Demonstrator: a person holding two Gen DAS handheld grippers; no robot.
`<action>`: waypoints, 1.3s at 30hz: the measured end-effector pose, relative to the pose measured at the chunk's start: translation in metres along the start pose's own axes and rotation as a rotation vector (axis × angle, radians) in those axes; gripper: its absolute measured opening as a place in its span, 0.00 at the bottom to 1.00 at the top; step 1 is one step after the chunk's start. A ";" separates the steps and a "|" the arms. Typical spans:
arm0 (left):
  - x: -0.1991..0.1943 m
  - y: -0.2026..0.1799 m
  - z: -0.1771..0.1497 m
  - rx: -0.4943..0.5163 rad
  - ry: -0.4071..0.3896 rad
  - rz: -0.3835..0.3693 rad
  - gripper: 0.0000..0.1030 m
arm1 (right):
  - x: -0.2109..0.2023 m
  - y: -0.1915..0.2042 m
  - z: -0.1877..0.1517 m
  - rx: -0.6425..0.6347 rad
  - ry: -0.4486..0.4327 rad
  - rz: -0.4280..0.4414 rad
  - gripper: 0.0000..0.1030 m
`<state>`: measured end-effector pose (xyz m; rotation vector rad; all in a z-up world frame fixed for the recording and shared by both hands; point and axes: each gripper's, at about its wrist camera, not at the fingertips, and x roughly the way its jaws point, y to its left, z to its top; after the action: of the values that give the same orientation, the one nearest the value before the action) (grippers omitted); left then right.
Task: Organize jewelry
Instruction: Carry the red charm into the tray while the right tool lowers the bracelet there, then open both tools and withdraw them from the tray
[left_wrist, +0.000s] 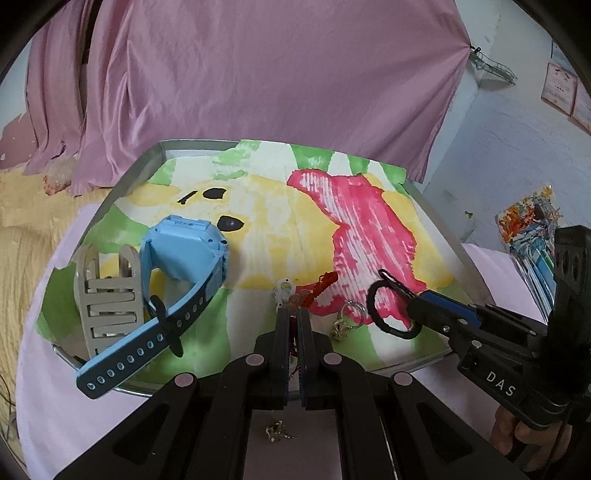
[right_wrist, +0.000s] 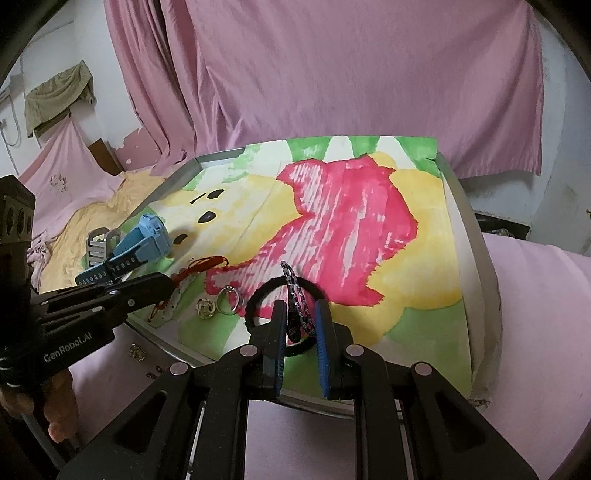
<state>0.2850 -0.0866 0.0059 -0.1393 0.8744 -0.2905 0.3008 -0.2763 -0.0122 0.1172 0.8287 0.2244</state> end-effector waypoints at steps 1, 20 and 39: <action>0.000 0.000 0.000 -0.002 0.002 -0.001 0.04 | -0.001 -0.001 0.000 0.002 -0.001 0.000 0.13; -0.042 0.001 -0.010 -0.022 -0.151 -0.014 0.64 | -0.056 -0.014 -0.019 0.078 -0.201 -0.046 0.57; -0.118 0.011 -0.067 0.036 -0.466 0.107 1.00 | -0.124 0.017 -0.069 0.019 -0.440 -0.125 0.98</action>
<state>0.1645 -0.0399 0.0475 -0.1194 0.4124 -0.1633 0.1662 -0.2889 0.0334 0.1264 0.3980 0.0678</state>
